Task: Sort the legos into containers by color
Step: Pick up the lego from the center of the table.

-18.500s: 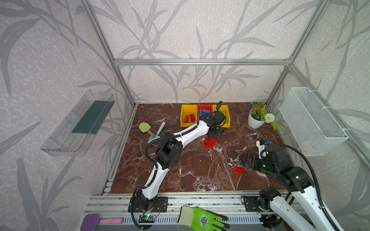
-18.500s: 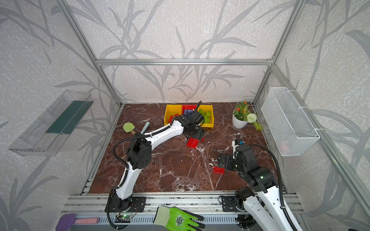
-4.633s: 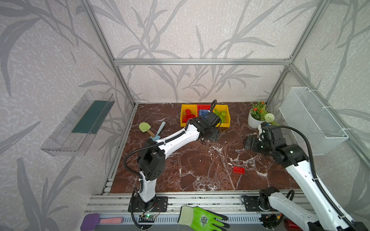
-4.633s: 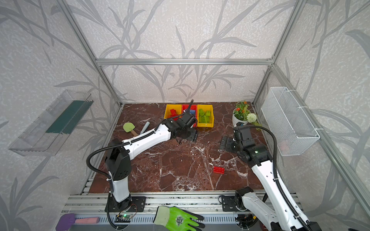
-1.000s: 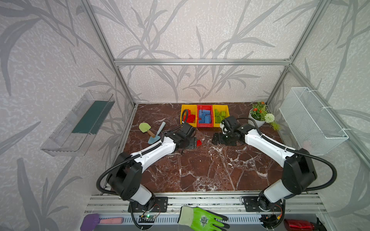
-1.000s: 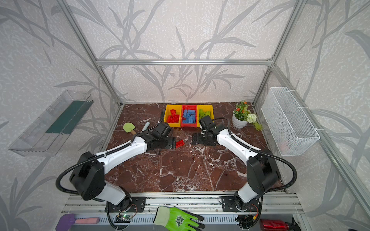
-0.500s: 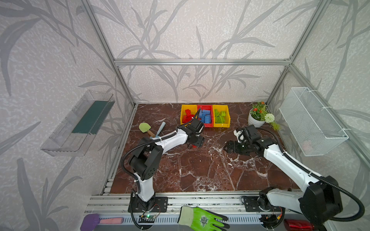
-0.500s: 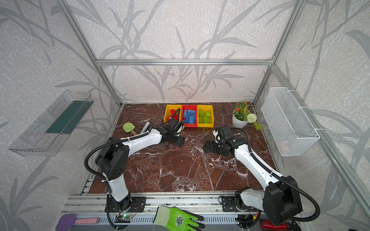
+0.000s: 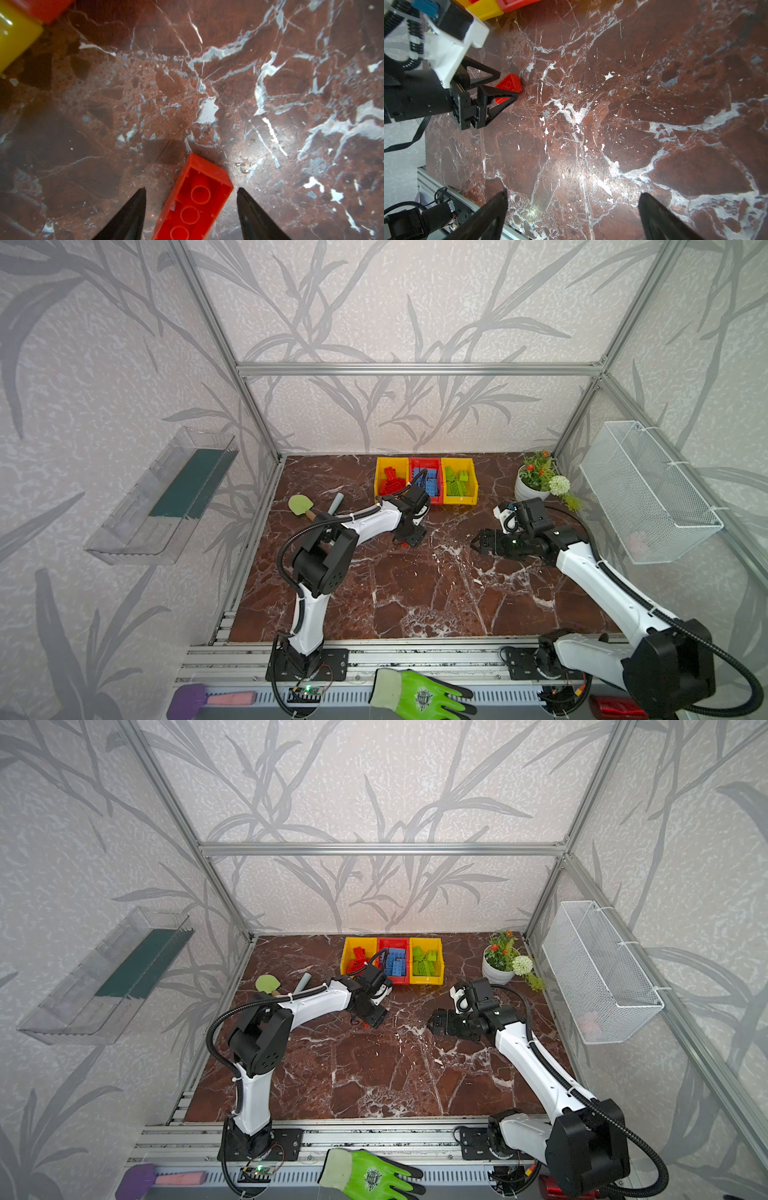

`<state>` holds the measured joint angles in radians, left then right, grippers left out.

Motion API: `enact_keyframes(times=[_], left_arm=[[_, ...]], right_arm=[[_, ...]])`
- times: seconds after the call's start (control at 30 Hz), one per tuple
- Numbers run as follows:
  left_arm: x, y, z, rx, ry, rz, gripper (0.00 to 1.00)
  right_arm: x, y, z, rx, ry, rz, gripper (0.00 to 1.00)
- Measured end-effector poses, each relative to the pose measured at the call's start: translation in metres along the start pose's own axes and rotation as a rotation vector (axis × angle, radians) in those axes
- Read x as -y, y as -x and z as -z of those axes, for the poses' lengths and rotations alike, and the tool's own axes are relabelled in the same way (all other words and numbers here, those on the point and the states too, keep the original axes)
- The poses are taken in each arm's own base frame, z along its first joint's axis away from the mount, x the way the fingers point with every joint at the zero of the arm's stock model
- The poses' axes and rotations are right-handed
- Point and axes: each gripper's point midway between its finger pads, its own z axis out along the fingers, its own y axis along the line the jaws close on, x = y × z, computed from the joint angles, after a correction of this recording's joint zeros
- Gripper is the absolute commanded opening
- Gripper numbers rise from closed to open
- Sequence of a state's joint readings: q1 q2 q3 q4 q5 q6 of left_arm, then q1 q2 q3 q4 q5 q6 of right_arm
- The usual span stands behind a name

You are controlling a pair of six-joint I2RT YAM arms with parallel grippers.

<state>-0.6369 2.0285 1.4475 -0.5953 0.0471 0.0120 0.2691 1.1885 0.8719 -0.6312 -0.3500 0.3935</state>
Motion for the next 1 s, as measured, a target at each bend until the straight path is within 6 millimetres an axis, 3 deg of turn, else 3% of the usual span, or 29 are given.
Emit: enact_keyframes(times=[0.17,0.4,0.5,0.7,0.8,1.0], left_arm=[[-0.001,-0.005,-0.002,-0.019,0.001,-0.002,0.49],[-0.004,-0.007,-0.002,-0.025,0.014,0.01,0.1],[-0.006,-0.007,-0.002,-0.027,0.029,0.016,0.03],[-0.02,-0.006,0.015,-0.031,0.085,0.034,0.03],[-0.036,0.016,0.036,0.021,0.112,0.068,0.04],[-0.093,0.082,0.094,0.201,0.207,0.165,0.05]], right_arm=[[0.001,0.0,0.0,0.0,-0.001,-0.001,0.98],[0.0,0.001,0.003,0.008,0.002,0.001,0.98],[-0.003,0.002,0.007,0.023,0.008,0.007,0.98],[-0.006,0.004,0.015,0.052,0.018,0.014,0.98],[-0.006,0.006,0.018,0.057,0.017,0.011,0.98],[-0.011,0.014,0.025,0.078,0.023,0.016,0.98]])
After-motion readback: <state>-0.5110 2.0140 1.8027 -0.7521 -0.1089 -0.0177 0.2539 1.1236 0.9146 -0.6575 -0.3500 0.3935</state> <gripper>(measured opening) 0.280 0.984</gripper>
